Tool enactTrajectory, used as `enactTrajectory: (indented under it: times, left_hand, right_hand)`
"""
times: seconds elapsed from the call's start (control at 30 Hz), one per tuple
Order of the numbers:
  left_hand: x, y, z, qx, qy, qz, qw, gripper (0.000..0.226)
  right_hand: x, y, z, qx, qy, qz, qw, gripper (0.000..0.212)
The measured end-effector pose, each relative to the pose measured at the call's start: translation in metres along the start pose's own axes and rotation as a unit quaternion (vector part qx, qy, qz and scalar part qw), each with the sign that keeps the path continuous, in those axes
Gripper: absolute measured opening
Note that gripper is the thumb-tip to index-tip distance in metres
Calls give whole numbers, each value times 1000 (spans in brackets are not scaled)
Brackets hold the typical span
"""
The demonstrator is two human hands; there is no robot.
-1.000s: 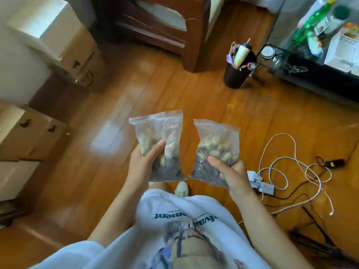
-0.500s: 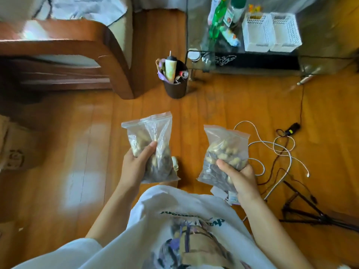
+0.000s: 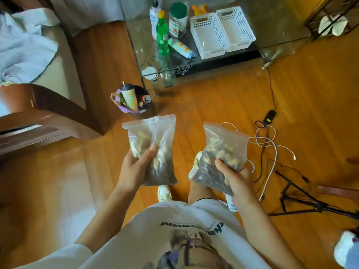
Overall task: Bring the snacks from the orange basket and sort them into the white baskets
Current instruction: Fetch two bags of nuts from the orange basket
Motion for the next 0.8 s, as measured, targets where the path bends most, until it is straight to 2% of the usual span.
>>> enactTrajectory:
  times: [0.07, 0.2, 0.37, 0.63, 0.8]
  left_hand:
    - [-20, 19, 5, -8, -20, -4, 1000, 25]
    - [-62, 68, 17, -4, -42, -9, 999, 26]
    - [-120, 161, 56, -6, -51, 2, 999, 12]
    - [-189, 301, 134, 28, -12, -45, 998, 42]
    - [-235, 340, 150, 27, -27, -47, 998, 28]
  right_hand:
    - [-27, -3, -10, 2, 9, 9, 1000, 31]
    - [-91, -12, -42, -4, -5, 20, 1000, 22]
    - [-185, -30, -103, -14, -3, 26, 1000, 13]
    - [-303, -36, -201, 12, -61, -48, 997, 20]
    - [-362, -33, -232, 9, -61, -31, 998, 20]
Point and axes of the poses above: each hand's wrist, its own x-axis away from the middle knuckle, its own y-axis out of the palm, z = x × y, the point moved 3 cm from there along -x, towards the middle knuckle, and after that the axes turned 8 degrees about z, right-handed, at the moved point
